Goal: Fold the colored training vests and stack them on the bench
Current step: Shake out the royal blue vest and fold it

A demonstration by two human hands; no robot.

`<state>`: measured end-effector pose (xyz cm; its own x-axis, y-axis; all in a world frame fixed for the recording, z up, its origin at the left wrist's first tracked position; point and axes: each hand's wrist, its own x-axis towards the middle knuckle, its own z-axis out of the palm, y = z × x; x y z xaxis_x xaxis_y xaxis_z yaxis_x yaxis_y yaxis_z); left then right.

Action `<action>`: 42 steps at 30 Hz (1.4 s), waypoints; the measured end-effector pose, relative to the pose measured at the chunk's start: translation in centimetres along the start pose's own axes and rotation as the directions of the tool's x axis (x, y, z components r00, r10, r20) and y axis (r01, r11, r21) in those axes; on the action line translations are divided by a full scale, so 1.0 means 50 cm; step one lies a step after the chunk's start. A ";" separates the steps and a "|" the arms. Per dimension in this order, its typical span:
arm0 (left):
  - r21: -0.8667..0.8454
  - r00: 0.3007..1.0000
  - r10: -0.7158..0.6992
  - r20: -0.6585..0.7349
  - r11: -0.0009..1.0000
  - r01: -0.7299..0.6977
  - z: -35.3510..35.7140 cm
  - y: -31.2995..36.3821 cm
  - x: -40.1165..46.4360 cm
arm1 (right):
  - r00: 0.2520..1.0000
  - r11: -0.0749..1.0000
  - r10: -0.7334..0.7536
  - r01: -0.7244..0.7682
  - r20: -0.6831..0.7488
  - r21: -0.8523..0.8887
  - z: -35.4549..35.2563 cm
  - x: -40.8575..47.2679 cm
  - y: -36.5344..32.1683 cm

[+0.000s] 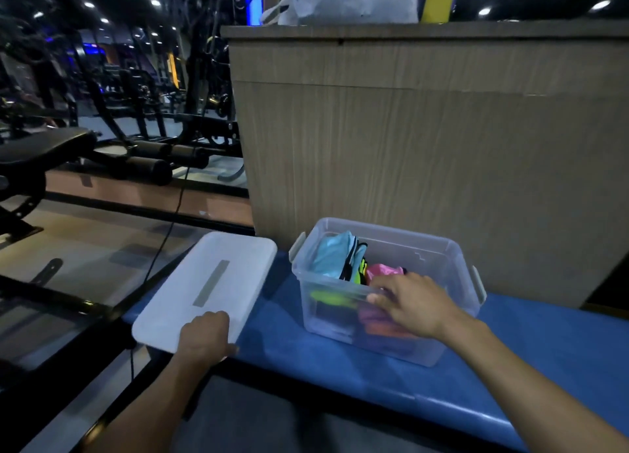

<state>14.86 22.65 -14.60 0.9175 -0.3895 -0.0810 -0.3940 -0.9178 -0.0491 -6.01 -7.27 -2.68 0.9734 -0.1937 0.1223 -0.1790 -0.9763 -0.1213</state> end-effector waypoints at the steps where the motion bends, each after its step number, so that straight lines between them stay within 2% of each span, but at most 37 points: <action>1: 0.037 1.000 0.008 -0.015 0.999 -0.007 -0.002 0.008 -0.006 | 1.000 1.000 0.012 -0.012 0.001 0.006 -0.004 -0.015 0.010; 3: 0.067 0.999 0.016 -0.035 0.998 -0.014 -0.010 0.017 -0.014 | 1.000 1.000 0.020 -0.019 -0.006 0.017 -0.006 -0.038 0.023; 8: -0.040 0.997 0.061 -0.047 0.997 -0.062 -0.038 0.018 -0.009 | 0.998 0.999 0.039 -0.038 -0.051 0.015 -0.010 -0.064 0.015; 10: 0.020 0.996 0.086 -0.036 0.996 -0.086 -0.032 0.020 -0.011 | 0.998 0.999 0.050 -0.049 -0.044 0.019 -0.011 -0.064 0.010; 14: 0.195 0.990 0.087 -0.113 0.979 -0.063 -0.021 0.038 -0.017 | 0.998 0.998 0.054 -0.054 -0.038 0.010 -0.011 -0.064 0.012; 19: 0.247 0.988 0.102 -0.113 0.966 -0.072 -0.049 0.031 -0.009 | 0.997 1.000 0.031 -0.031 -0.072 -0.004 -0.001 -0.066 0.017; 22: 0.110 0.986 0.076 -0.146 0.992 -0.060 -0.092 0.011 0.000 | 0.997 1.000 0.020 -0.020 -0.078 -0.002 0.001 -0.063 0.021; 24: -0.047 0.983 0.045 -0.180 0.997 -0.054 -0.121 -0.011 0.003 | 0.997 1.000 0.009 -0.007 -0.078 0.023 0.004 -0.061 0.025; 26: -0.274 0.976 -0.006 -0.216 0.960 -0.055 -0.146 -0.031 0.004 | 0.995 0.997 -0.010 0.017 -0.101 0.074 0.005 -0.059 0.027; 30: -0.684 0.946 -0.093 -0.311 0.713 -0.154 -0.205 -0.033 -0.019 | 0.986 0.979 -0.033 0.065 -0.163 0.196 0.005 -0.054 0.038; 31: -0.732 0.931 -0.103 -0.350 0.650 -0.203 -0.222 -0.028 -0.029 | 0.983 0.972 -0.027 0.068 -0.182 0.226 0.005 -0.054 0.043; 33: -0.745 0.893 -0.075 -0.444 0.584 -0.321 -0.258 -0.006 -0.054 | 0.966 0.939 -0.003 0.092 -0.259 0.332 0.003 -0.054 0.047; 35: -0.669 0.831 0.028 -0.555 0.580 -0.466 -0.292 0.033 -0.078 | 0.942 0.828 0.124 0.076 -0.313 0.556 -0.016 -0.054 0.048; 36: -0.595 0.791 0.091 -0.606 0.607 -0.526 -0.306 0.056 -0.088 | 0.929 0.700 0.223 0.057 -0.294 0.712 -0.031 -0.053 0.049; 38: -0.416 0.704 0.243 -0.668 0.662 -0.623 -0.331 0.110 -0.110 | 0.886 0.301 0.422 0.063 -0.192 0.952 -0.067 -0.049 0.057; 40: -0.227 0.631 0.416 -0.655 0.688 -0.690 -0.344 0.161 -0.123 | 0.852 -0.073 0.518 0.132 -0.076 0.989 -0.105 -0.054 0.081; 42: -0.046 0.547 0.588 -0.596 0.655 -0.754 -0.337 0.200 -0.116 | 0.851 -0.285 0.525 0.194 -0.017 0.939 -0.132 -0.068 0.117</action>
<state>6.56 14.43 2.17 0.3035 -0.7985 0.5199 -0.9473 -0.3114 0.0747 -11.31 -12.96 2.68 0.7319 -0.6790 0.0571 0.3744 0.3308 -0.8663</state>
